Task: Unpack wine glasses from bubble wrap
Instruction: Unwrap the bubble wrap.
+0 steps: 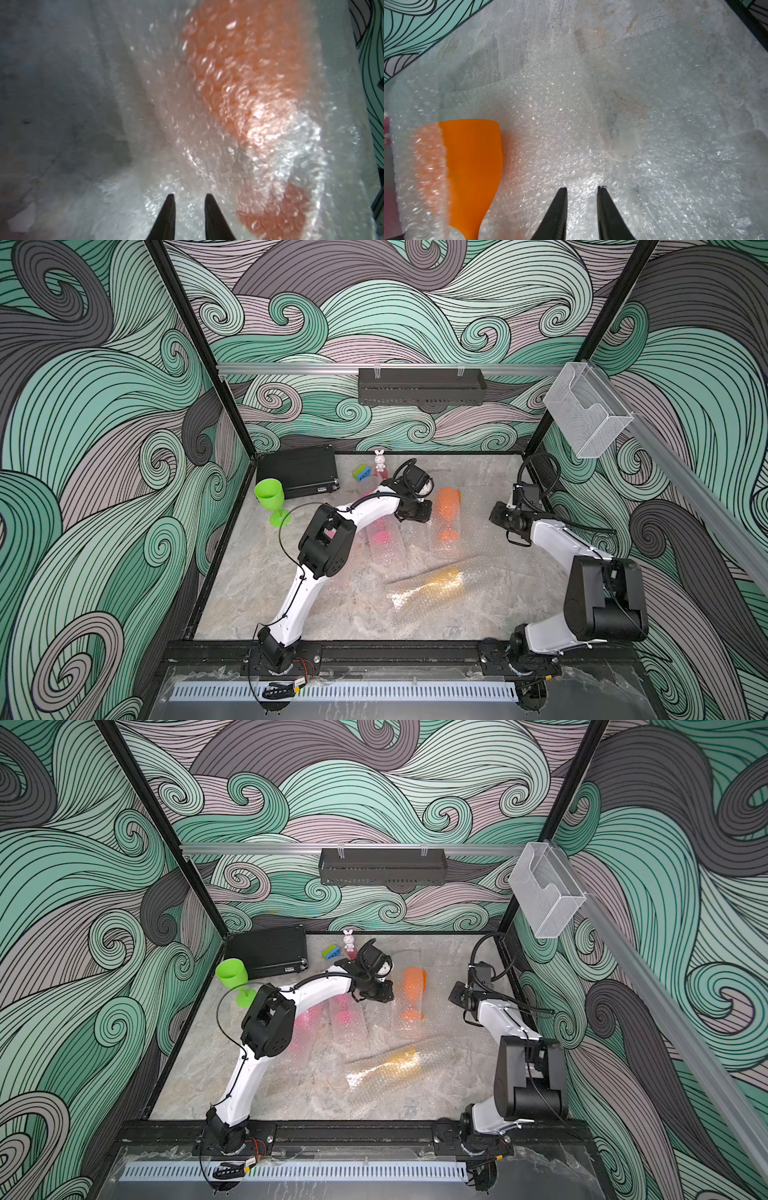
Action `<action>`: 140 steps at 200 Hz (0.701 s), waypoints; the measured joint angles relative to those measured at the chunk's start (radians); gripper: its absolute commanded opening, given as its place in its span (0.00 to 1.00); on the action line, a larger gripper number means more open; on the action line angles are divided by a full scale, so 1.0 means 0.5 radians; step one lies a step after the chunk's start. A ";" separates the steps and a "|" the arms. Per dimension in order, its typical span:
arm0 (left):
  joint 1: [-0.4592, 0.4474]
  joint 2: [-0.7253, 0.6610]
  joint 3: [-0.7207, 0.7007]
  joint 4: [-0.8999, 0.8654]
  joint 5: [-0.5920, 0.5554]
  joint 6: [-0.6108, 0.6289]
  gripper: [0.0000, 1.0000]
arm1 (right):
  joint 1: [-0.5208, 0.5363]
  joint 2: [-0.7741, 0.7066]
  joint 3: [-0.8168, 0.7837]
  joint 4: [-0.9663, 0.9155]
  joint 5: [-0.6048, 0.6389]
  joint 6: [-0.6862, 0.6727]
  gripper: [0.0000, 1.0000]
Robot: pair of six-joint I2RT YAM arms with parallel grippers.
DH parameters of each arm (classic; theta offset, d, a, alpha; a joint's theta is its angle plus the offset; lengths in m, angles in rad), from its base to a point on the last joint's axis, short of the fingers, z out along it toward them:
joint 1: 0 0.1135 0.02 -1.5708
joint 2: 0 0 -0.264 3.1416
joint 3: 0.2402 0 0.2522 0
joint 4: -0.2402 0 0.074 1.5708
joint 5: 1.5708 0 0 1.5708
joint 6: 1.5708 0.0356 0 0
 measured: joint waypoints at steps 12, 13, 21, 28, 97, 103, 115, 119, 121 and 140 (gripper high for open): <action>0.034 -0.029 -0.008 -0.034 -0.014 -0.001 0.33 | 0.000 0.000 0.000 -0.003 -0.034 0.014 0.32; 0.037 -0.030 -0.008 -0.037 -0.014 -0.002 0.33 | 0.000 0.000 0.000 -0.004 -0.034 0.014 0.32; 0.061 -0.054 -0.008 -0.062 -0.018 -0.002 0.34 | 0.001 0.000 0.000 -0.003 -0.064 0.027 0.32; 0.078 -0.074 -0.008 -0.075 -0.024 -0.002 0.35 | 0.003 0.000 0.000 0.000 -0.097 0.035 0.32; 0.214 -0.279 -0.008 -0.177 0.116 -0.032 0.46 | 0.249 0.137 -0.002 0.131 -0.401 0.182 0.43; 0.221 -0.292 -0.008 -0.184 0.147 -0.036 0.46 | 0.276 0.165 0.003 0.143 -0.433 0.202 0.45; 0.233 -0.314 -0.008 -0.198 0.196 -0.041 0.46 | 0.324 0.227 0.021 0.169 -0.491 0.237 0.48; 0.237 -0.317 -0.008 -0.202 0.213 -0.043 0.47 | 0.340 0.247 0.028 0.176 -0.506 0.252 0.49; 0.237 -0.320 -0.008 -0.204 0.219 -0.045 0.47 | 0.346 0.256 0.031 0.179 -0.511 0.251 0.49; 0.240 -0.337 -0.008 -0.222 0.276 -0.056 0.47 | 0.417 0.320 0.053 0.195 -0.558 0.291 0.54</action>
